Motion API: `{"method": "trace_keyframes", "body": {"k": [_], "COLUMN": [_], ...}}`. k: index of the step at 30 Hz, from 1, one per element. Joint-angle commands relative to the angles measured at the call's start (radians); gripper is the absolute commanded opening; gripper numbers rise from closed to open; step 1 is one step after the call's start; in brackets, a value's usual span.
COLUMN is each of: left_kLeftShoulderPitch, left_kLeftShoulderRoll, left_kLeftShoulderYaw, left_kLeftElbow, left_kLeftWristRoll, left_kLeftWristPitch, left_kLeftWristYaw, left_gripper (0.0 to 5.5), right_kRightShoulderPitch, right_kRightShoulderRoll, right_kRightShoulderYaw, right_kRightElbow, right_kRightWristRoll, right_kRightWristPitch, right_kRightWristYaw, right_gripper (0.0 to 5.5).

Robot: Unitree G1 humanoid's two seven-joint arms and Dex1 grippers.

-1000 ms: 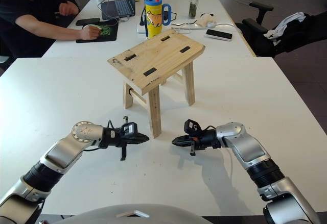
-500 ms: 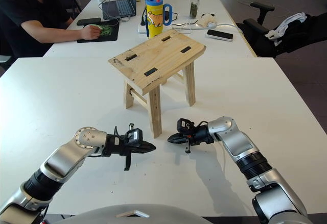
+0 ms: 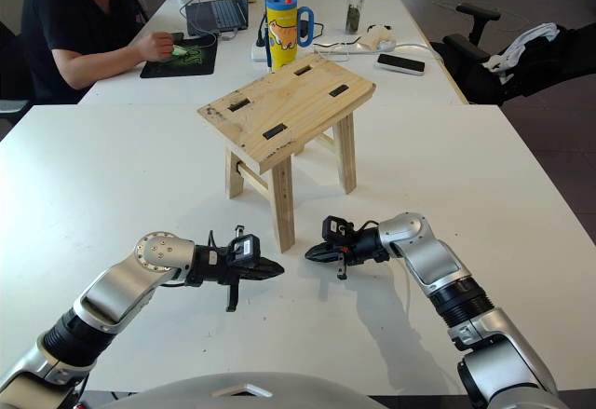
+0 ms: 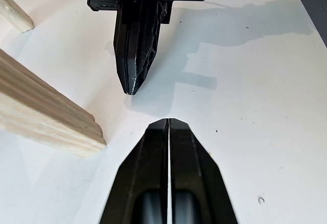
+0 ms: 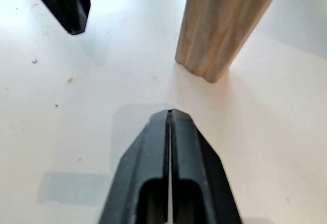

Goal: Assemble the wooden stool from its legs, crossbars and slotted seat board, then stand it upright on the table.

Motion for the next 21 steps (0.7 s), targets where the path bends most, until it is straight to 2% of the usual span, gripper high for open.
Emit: {"method": "trace_keyframes", "body": {"k": [1, 5, 9, 11, 13, 21], "left_kLeftShoulderPitch": [0.001, 0.022, 0.020, 0.002, -0.020, -0.037], "left_kLeftShoulderRoll": [0.006, 0.035, -0.012, -0.286, -0.423, -0.454], "left_kLeftShoulderYaw": [0.005, -0.007, 0.035, 0.105, 0.155, 0.154], "left_kLeftElbow": [-0.011, -0.057, -0.209, -0.112, -0.065, -0.012], "left_kLeftWristRoll": [0.004, -0.002, -0.174, -0.166, -0.174, -0.118], "left_kLeftWristPitch": [0.005, 0.009, 0.147, 0.051, 0.005, -0.041], "left_kLeftWristYaw": [0.000, -0.025, -0.035, 0.226, 0.357, 0.426], "left_gripper": [0.03, 0.03, 0.03, 0.03, 0.03, 0.03], "right_kRightShoulderPitch": [-0.017, -0.020, -0.035, 0.014, 0.031, 0.030], "right_kRightShoulderRoll": [0.003, 0.012, -0.038, -0.031, -0.021, -0.017], "right_kRightShoulderYaw": [-0.014, 0.004, 0.019, -0.113, -0.175, -0.205], "right_kRightElbow": [0.000, 0.009, 0.079, 0.135, 0.155, 0.168], "right_kRightWristRoll": [-0.008, -0.036, -0.102, -0.029, 0.010, 0.001], "right_kRightWristPitch": [-0.004, -0.041, -0.068, -0.041, -0.022, -0.020], "right_kRightWristYaw": [0.009, 0.005, 0.028, -0.051, -0.082, -0.077], "right_gripper": [0.00, 0.00, 0.00, 0.00, 0.00, 0.00]}}
